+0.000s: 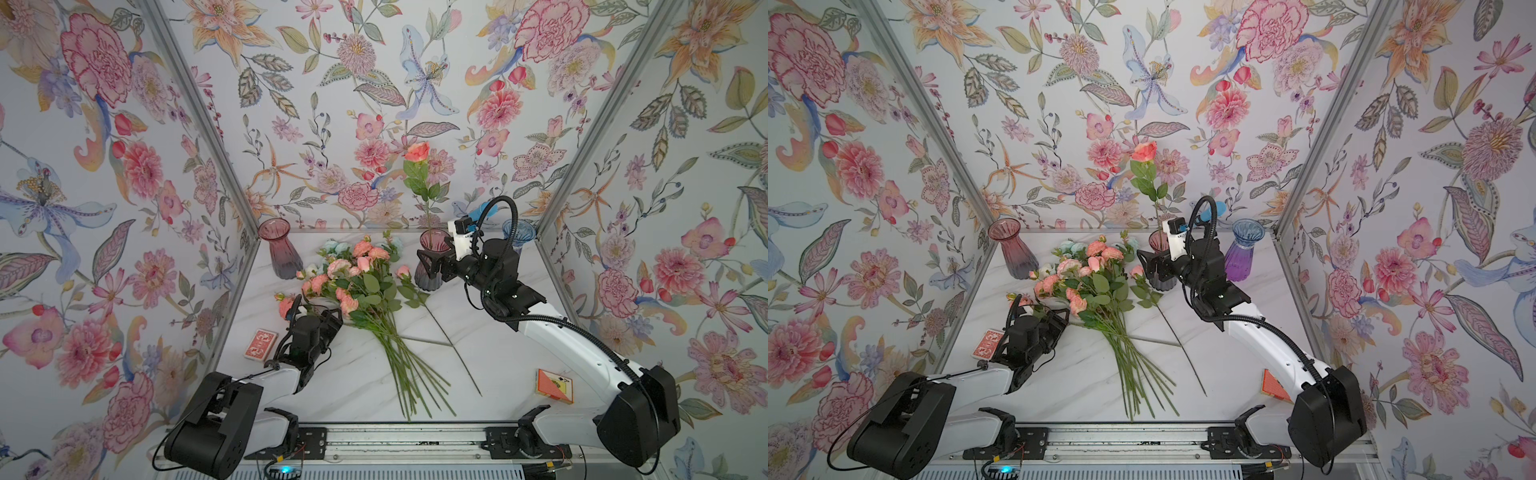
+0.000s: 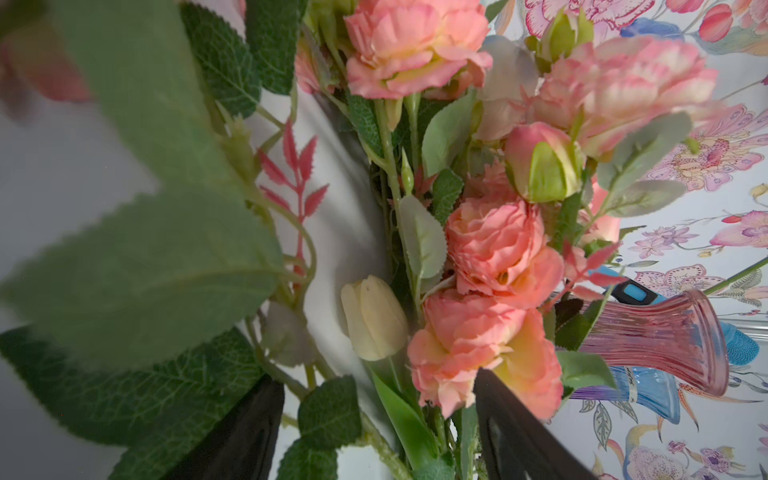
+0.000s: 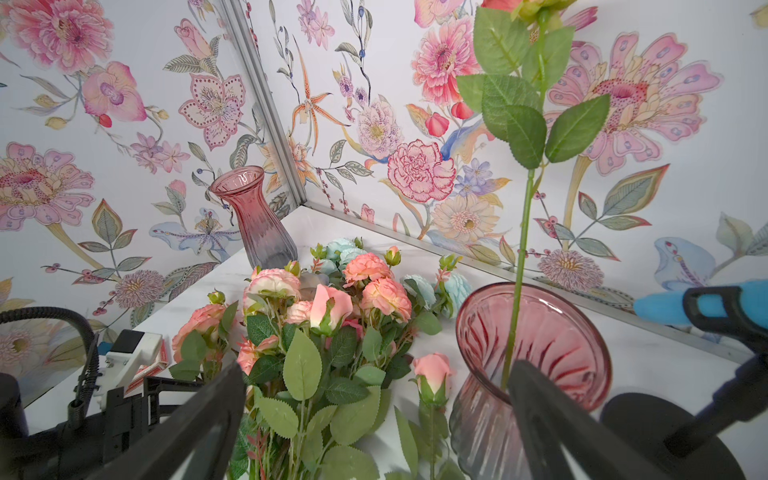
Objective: Place the pink flowers into the vase
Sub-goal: Pick up the flower at the center of the board.
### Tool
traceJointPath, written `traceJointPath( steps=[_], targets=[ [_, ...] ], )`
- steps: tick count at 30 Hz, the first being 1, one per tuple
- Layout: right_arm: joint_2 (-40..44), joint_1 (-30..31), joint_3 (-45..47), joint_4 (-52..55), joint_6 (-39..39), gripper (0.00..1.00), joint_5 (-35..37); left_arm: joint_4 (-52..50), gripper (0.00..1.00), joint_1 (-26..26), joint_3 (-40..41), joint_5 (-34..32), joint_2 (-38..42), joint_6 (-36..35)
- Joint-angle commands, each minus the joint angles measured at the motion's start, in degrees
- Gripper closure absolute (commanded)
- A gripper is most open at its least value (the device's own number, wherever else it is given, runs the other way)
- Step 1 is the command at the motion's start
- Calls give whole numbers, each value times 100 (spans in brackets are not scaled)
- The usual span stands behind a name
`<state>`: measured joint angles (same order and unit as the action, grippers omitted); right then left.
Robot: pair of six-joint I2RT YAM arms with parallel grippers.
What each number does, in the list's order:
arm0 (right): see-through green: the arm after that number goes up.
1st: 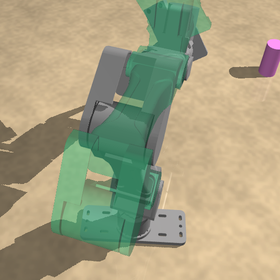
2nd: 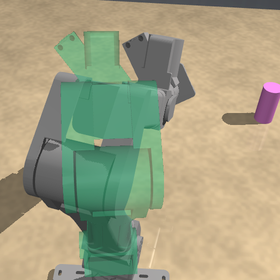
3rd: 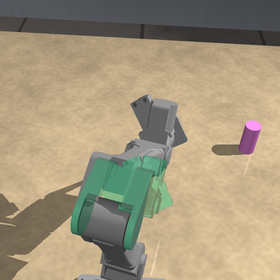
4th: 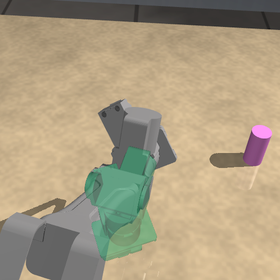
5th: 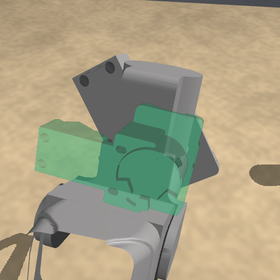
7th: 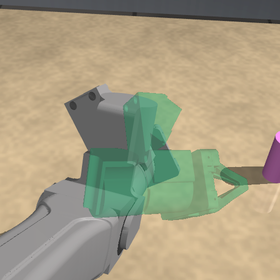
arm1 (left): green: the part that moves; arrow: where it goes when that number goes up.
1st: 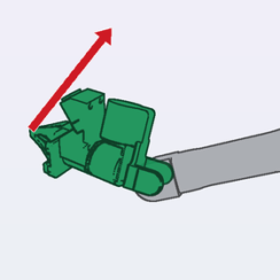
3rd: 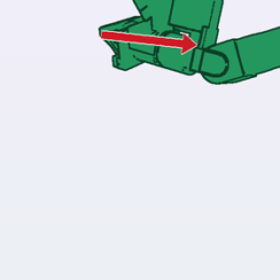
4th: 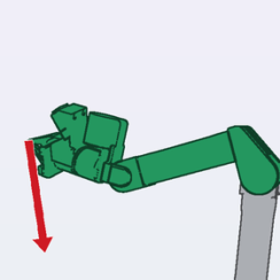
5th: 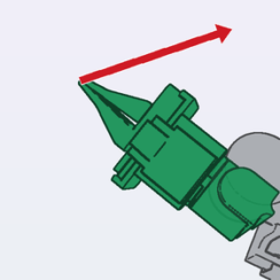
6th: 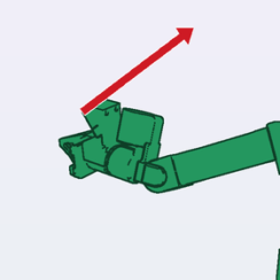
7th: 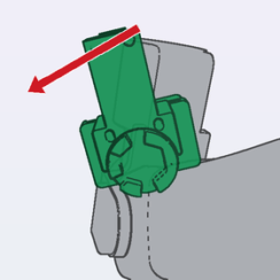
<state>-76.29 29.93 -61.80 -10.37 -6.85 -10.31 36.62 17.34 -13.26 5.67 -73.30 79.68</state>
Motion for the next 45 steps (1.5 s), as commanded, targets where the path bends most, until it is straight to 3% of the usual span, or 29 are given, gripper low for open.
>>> traceJointPath(
  steps=[1, 5, 18, 28, 36, 45],
  targets=[
    [26, 7, 89, -143, 30, 1, -56, 275, 26, -69, 33, 123, 77, 324],
    [-33, -16, 126, -265, -24, 1, -105, 157, 28, -123, 69, 33, 171, 285],
    [-52, -39, 183, -371, -115, 1, -180, 510, 38, -354, -297, 224, -656, 79],
    [-65, -40, 238, -475, -167, 1, -182, 941, 56, -487, -326, 329, -1198, -14],
    [-77, 27, 231, -459, -145, 1, -174, 1074, 78, -557, -395, 393, -1431, -167],
    [-260, 497, -32, 56, 270, 1, -537, 685, 91, -564, -576, 254, -841, -696]
  ],
)
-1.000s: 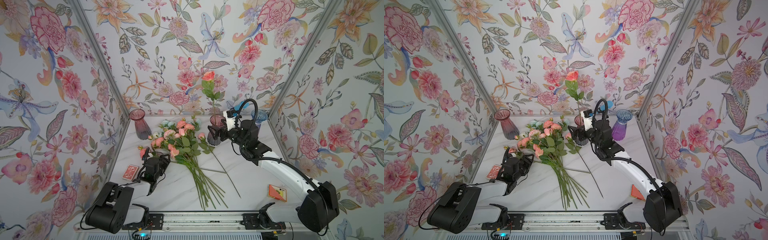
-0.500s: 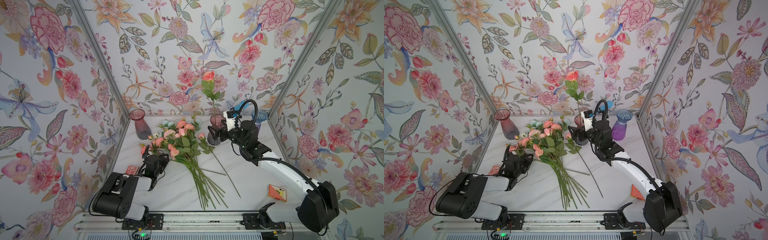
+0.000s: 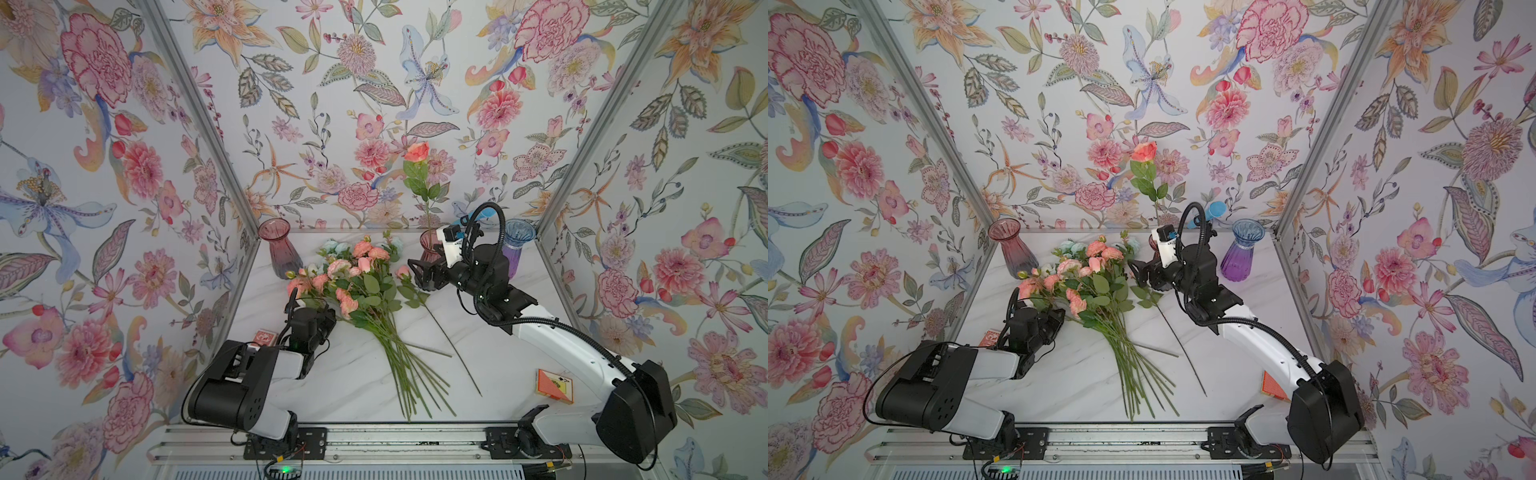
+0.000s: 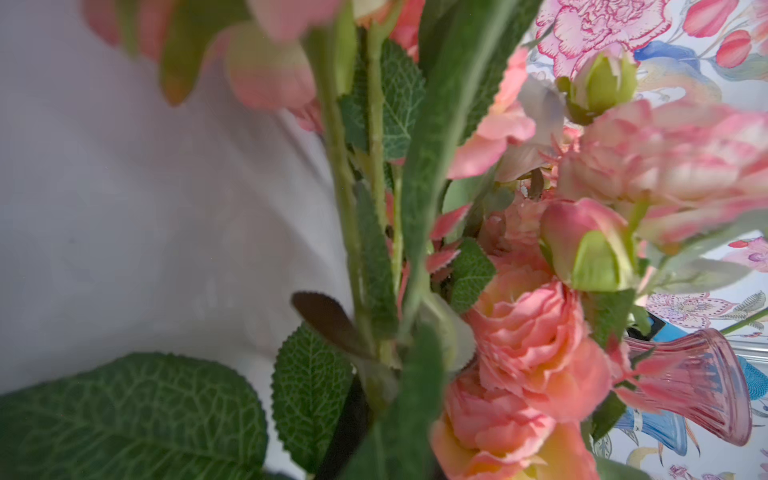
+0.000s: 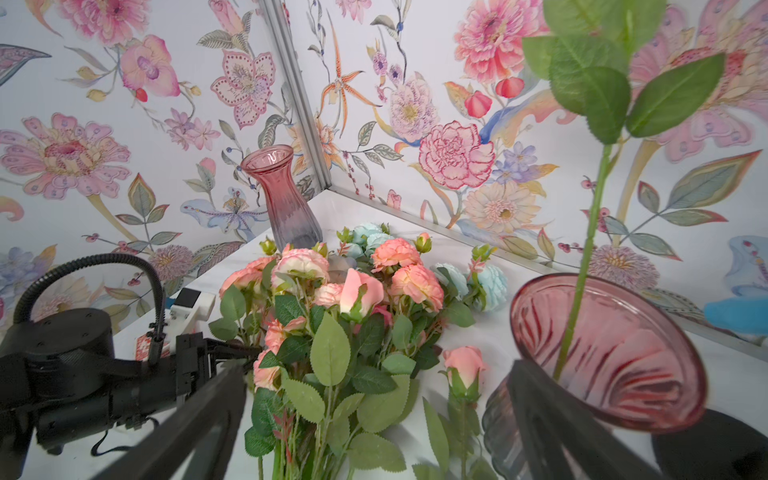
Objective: Place the pink flowers into the vase
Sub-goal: Pick up the flower at the center of the board.
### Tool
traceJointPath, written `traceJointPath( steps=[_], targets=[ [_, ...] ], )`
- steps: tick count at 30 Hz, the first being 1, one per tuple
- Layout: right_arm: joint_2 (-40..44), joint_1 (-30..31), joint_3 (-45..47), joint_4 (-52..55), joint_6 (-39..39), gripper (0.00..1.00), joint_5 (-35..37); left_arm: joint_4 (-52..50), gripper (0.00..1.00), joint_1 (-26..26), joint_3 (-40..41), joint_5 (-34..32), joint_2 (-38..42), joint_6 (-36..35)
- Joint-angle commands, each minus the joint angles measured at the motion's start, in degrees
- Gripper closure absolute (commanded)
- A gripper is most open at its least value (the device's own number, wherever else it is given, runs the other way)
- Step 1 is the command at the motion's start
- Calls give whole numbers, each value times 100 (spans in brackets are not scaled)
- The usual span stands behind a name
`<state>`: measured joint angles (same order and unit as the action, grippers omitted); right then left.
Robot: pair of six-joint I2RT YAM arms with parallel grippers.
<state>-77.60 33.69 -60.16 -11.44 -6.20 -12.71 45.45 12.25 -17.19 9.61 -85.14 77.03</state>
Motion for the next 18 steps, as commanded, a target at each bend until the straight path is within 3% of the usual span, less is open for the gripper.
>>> traceJointPath(
  steps=[1, 3, 9, 18],
  targets=[
    [-150, 164, -211, 206, 238, 1, -388, -322, 95, -63, -202, -190, 492, -532],
    [-238, 271, -288, 355, 351, 1, -620, -746, 100, -65, -263, -360, 916, -797],
    [-538, 633, -586, 694, 606, 1, -1082, -1939, 100, -210, -482, -861, 2116, -1588],
    [-1064, 1230, -1347, 1101, 1157, 1, -1380, -1679, 100, -274, -1197, -504, 2523, -2605]
  ],
)
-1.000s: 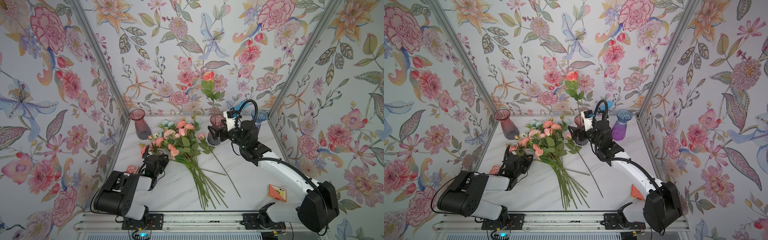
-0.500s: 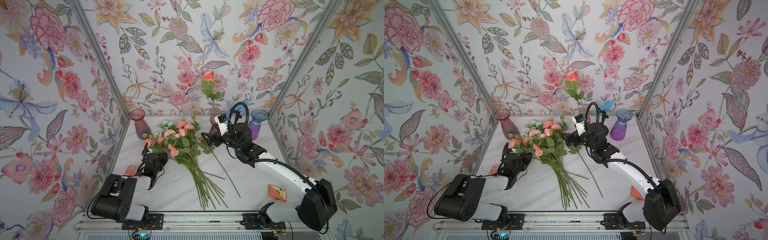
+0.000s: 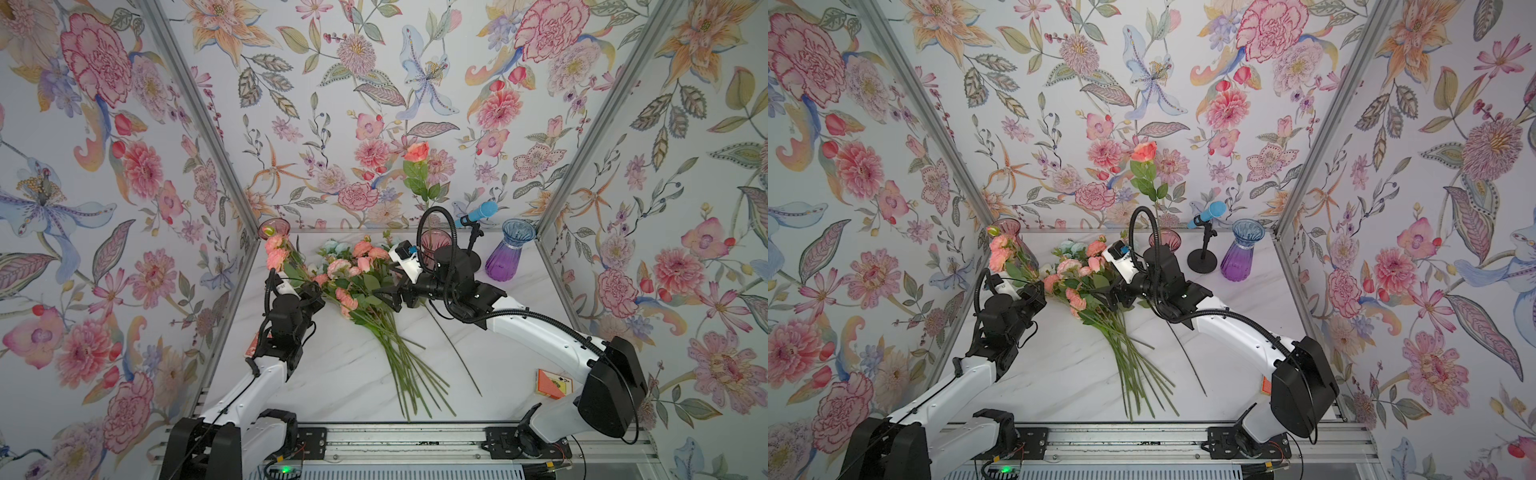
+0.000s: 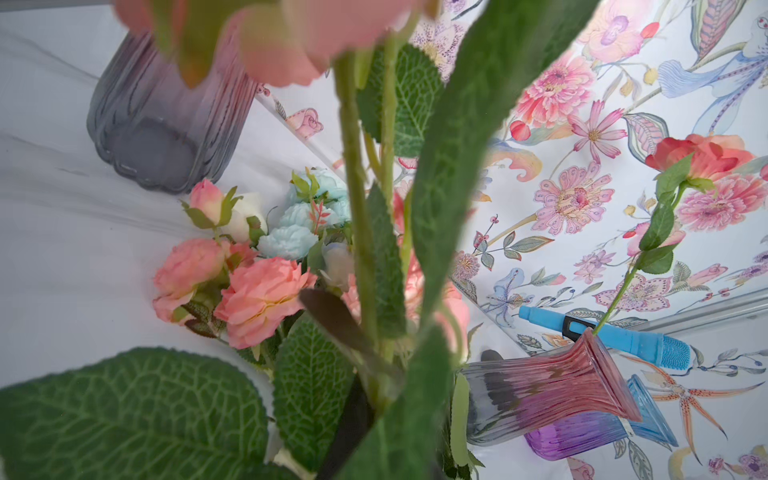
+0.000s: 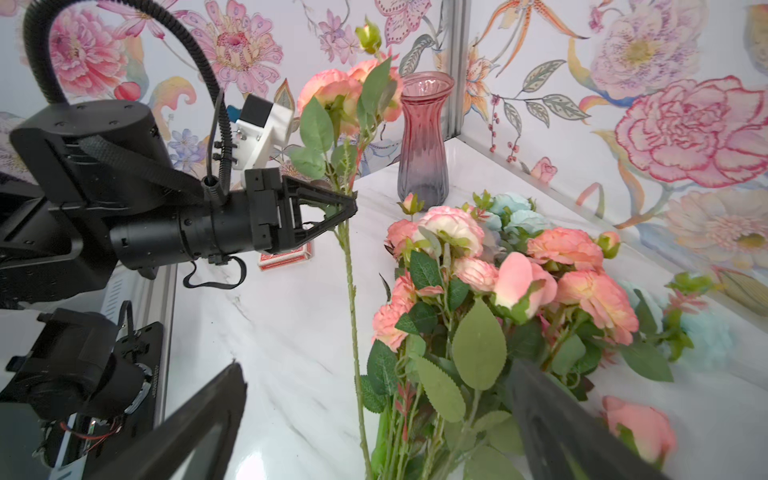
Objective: Place the pink flowers into the vase
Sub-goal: Pick up the flower at the center of the board, then place the flower in the vase.
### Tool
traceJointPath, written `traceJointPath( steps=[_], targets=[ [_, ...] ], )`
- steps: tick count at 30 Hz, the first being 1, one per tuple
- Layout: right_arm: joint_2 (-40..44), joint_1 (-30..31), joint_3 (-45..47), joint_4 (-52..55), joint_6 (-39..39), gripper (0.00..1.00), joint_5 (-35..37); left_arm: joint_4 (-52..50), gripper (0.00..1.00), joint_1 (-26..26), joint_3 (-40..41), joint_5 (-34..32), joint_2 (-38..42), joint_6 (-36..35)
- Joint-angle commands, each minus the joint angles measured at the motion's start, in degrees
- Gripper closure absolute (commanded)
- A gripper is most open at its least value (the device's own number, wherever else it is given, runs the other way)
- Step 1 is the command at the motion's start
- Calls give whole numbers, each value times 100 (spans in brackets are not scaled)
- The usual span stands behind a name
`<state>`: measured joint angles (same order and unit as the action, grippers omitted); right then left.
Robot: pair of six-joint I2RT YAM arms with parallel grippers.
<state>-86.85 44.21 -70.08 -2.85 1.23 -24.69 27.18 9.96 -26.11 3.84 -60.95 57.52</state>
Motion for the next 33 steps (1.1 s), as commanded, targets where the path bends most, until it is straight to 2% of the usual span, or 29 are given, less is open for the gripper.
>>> traceJointPath(
  steps=[1, 9, 14, 20, 28, 31, 33],
  targets=[
    [-193, 226, -452, 293, 474, 1, -159, 218, 100, -40, -392, 128, 101, -768],
    [-770, 370, -1375, 474, 762, 1, 36, 647, 100, -29, -1398, 846, 13, -1821],
    [-1233, 385, -1948, 470, 855, 1, 162, 868, 100, -13, -1799, 1439, -225, -2018],
    [-1627, 395, -2445, 335, 810, 3, 220, 859, 100, 20, -1972, 1650, -253, -2157],
    [-2195, 456, -3164, 225, 739, 17, 374, 869, 100, 43, -2164, 1964, -214, -2226],
    [-2345, 476, -3397, 223, 730, 28, 432, 800, 100, 55, -2279, 2066, -177, -2335],
    [-2444, 500, -3556, 223, 729, 40, 514, 763, 100, 62, -2320, 2096, -156, -2375]
  ],
)
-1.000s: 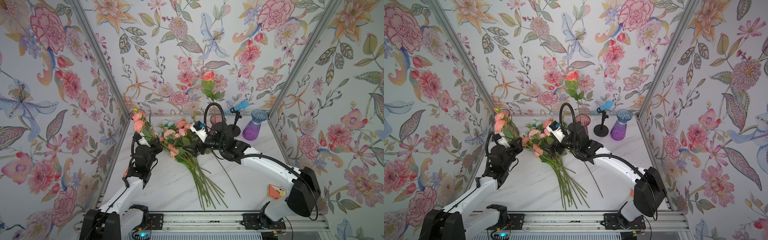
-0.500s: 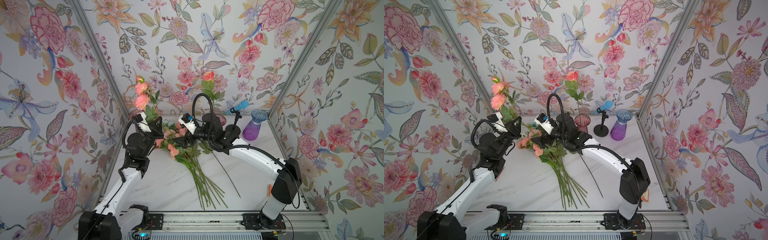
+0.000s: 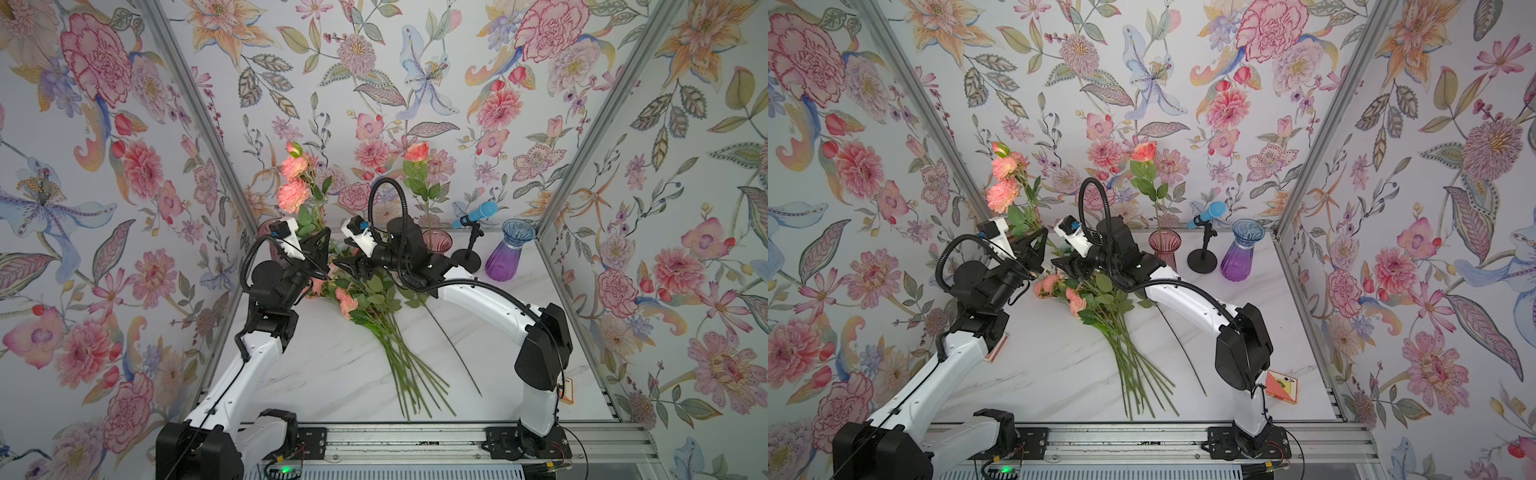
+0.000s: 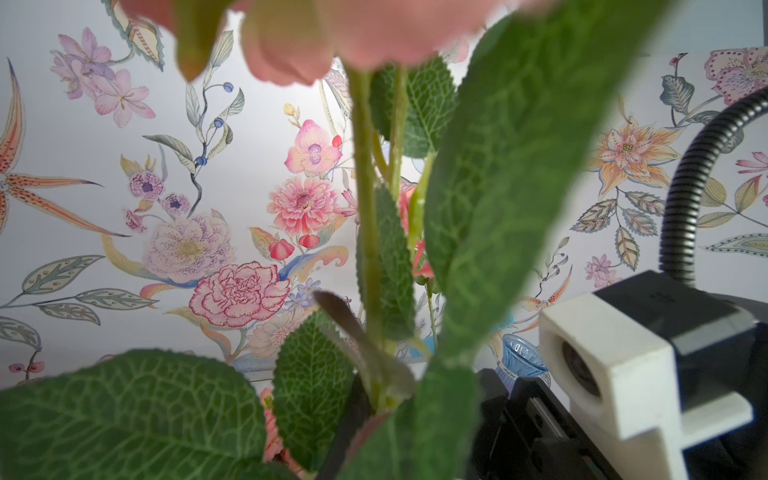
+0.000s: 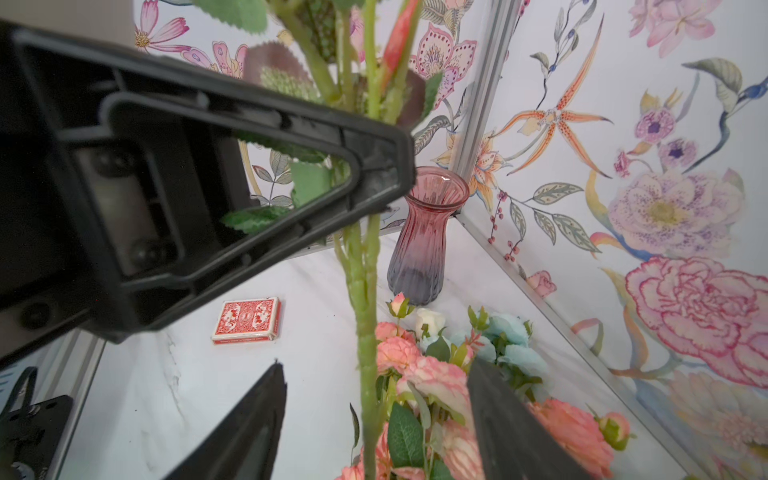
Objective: Place the pink flowers into the vase
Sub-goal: Place the flower in the vase.
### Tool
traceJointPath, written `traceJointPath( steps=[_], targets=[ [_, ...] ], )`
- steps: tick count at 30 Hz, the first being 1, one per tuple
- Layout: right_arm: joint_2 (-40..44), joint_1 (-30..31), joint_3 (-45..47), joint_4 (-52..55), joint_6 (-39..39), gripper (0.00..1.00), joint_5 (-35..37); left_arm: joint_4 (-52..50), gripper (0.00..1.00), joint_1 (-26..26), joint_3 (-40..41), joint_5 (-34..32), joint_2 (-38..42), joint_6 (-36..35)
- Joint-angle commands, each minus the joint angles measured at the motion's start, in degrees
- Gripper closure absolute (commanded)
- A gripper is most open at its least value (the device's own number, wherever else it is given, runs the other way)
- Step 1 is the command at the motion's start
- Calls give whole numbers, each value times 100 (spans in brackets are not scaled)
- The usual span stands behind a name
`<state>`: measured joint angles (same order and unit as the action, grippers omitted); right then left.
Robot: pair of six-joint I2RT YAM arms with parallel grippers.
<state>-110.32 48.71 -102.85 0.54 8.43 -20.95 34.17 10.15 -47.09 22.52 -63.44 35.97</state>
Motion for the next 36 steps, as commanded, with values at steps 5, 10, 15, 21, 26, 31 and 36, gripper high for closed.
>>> traceJointPath(
  steps=[5, 10, 15, 21, 26, 31, 36],
  targets=[
    [-165, 106, -444, -154, 21, 64, 229, -41, 100, 57, -269, 180, 95, -299],
    [-154, 129, -447, -192, 39, 87, 362, -71, 100, 53, -274, 52, 111, -336],
    [-152, 67, -447, -326, -83, 95, 491, -72, 82, 55, -292, -10, 110, -336],
    [-117, -151, -453, -665, -307, 99, 839, -220, 33, 50, -295, -168, 207, -417],
    [30, -574, -460, -1078, -767, 100, 943, -355, 0, 51, -277, -284, 332, -546],
    [290, -1033, -512, -1379, -1098, 100, 962, -354, 0, 54, -274, -282, 324, -573],
    [591, -1486, -625, -1538, -1374, 99, 916, -216, 0, 49, -228, -219, 290, -591]
  ],
)
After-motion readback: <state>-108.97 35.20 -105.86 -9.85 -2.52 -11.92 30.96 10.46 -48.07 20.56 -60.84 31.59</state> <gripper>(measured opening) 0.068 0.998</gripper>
